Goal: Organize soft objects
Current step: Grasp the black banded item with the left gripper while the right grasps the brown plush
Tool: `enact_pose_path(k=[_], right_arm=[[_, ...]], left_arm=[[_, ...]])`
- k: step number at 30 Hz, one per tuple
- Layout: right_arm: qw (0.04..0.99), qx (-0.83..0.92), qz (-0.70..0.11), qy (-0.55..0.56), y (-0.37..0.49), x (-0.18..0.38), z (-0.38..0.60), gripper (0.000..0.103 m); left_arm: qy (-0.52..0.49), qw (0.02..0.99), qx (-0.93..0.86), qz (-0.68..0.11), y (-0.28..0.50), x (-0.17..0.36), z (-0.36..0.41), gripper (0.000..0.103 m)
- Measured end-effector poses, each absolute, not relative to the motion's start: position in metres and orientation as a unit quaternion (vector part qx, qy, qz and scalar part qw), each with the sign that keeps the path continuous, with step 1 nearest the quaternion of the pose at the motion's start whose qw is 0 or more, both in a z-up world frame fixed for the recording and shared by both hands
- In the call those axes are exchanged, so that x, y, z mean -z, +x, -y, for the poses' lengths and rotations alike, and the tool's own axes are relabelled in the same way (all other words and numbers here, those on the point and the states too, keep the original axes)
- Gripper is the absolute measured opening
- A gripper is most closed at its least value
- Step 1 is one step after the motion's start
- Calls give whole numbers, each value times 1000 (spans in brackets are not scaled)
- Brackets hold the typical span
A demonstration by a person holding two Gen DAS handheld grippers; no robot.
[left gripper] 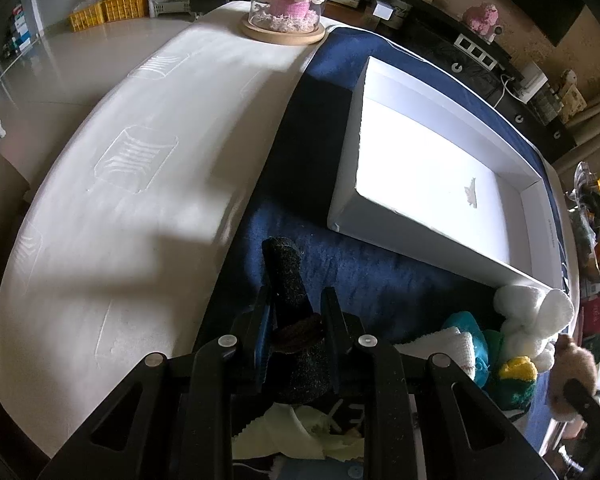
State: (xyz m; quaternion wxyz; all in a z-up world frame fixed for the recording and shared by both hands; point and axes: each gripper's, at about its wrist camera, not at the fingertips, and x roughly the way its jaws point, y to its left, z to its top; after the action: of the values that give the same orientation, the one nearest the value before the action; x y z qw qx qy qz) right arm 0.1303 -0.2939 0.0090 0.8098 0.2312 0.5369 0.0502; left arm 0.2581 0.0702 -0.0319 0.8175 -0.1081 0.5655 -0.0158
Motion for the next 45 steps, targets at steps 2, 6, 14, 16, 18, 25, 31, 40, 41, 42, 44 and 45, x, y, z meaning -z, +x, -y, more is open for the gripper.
enact_pose_path(k=[2, 6, 14, 16, 18, 25, 31, 40, 41, 42, 44, 45], right_arm=[[800, -71, -543, 245, 135, -10, 295, 103], [791, -51, -569, 218, 145, 4, 289, 103], [794, -75, -559, 228, 144, -3, 291, 103], [797, -59, -564, 209, 143, -3, 292, 103], [799, -33, -570, 187, 143, -1, 293, 103], [825, 15, -553, 115, 143, -19, 285, 103], [812, -7, -580, 69, 144, -8, 269, 103], [769, -55, -629, 103, 158, 30, 250, 103], [772, -51, -627, 94, 159, 29, 247, 103], [775, -45, -623, 93, 160, 28, 246, 103], [779, -51, -614, 117, 159, 23, 252, 103], [783, -54, -605, 130, 157, 19, 256, 103]], left_arm=[[-107, 817, 16, -566, 258, 32, -70, 22], [-109, 816, 17, -568, 258, 32, -70, 22], [-111, 816, 16, -567, 258, 32, -71, 22], [-112, 816, 16, -567, 257, 31, -71, 22], [-111, 816, 16, -567, 257, 31, -71, 22], [-113, 816, 16, -566, 257, 32, -71, 22], [-115, 816, 17, -567, 258, 32, -72, 22], [-112, 817, 22, -566, 258, 32, -71, 22], [-110, 817, 24, -565, 257, 31, -71, 22], [-109, 818, 26, -563, 257, 30, -70, 22], [-106, 824, 32, -556, 256, 26, -69, 22], [-104, 827, 35, -551, 255, 23, -69, 22]])
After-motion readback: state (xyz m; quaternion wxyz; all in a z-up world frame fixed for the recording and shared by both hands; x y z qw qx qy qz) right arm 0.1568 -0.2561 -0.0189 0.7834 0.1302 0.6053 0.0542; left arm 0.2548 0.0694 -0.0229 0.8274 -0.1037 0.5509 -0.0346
